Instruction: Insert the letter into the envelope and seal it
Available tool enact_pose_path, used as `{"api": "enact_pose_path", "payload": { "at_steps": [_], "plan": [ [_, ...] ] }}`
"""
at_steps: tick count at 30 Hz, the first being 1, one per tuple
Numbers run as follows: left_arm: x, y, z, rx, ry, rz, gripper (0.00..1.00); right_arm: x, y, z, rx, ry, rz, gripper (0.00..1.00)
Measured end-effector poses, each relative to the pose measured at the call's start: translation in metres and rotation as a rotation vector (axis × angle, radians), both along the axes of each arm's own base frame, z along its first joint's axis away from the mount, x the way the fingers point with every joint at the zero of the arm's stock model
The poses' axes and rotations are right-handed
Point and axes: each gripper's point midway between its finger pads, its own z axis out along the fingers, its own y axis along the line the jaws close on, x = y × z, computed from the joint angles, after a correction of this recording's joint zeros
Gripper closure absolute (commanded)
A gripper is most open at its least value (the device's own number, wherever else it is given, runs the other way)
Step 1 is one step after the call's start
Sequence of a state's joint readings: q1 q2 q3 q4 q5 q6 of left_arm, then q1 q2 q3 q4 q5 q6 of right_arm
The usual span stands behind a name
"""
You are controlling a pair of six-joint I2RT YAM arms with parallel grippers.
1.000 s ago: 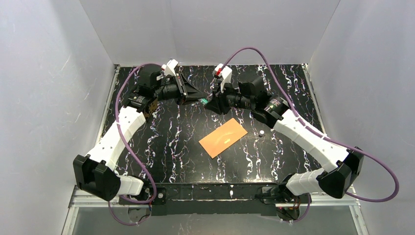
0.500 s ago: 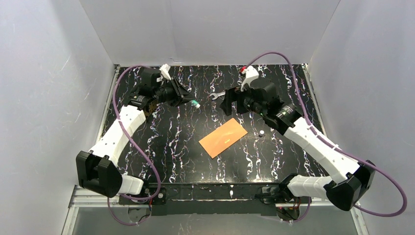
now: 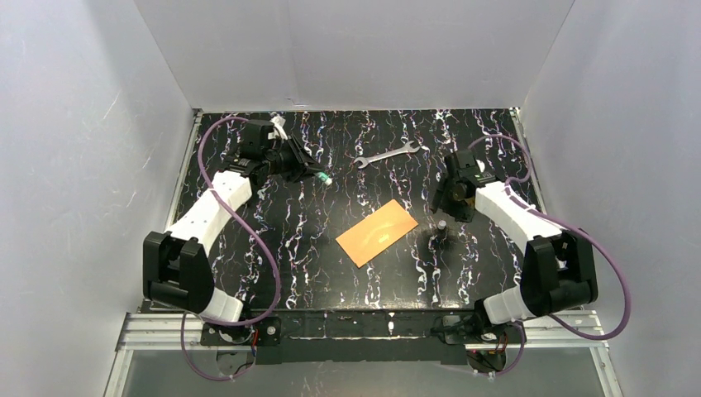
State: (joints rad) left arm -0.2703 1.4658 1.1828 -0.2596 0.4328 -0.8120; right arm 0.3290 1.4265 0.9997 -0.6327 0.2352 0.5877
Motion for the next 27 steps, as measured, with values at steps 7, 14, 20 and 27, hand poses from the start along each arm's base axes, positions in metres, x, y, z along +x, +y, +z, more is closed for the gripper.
{"api": "enact_pose_path", "payload": {
  "at_steps": [7,14,20,27],
  "plan": [
    [0.006,-0.01,-0.005,-0.054,0.024,-0.024,1.0,-0.006,-0.014,-0.024,0.028,0.044,-0.061,0.38],
    [0.01,-0.015,-0.009,-0.091,0.045,-0.035,1.0,-0.008,-0.015,-0.046,0.008,0.111,-0.057,0.5],
    [0.011,-0.018,-0.014,-0.102,0.065,-0.038,1.0,-0.006,-0.016,-0.059,-0.02,0.165,-0.032,0.54],
    [0.012,-0.017,-0.014,-0.103,0.066,-0.036,1.0,0.001,-0.016,-0.061,-0.039,0.175,0.009,0.69]
  ]
}}
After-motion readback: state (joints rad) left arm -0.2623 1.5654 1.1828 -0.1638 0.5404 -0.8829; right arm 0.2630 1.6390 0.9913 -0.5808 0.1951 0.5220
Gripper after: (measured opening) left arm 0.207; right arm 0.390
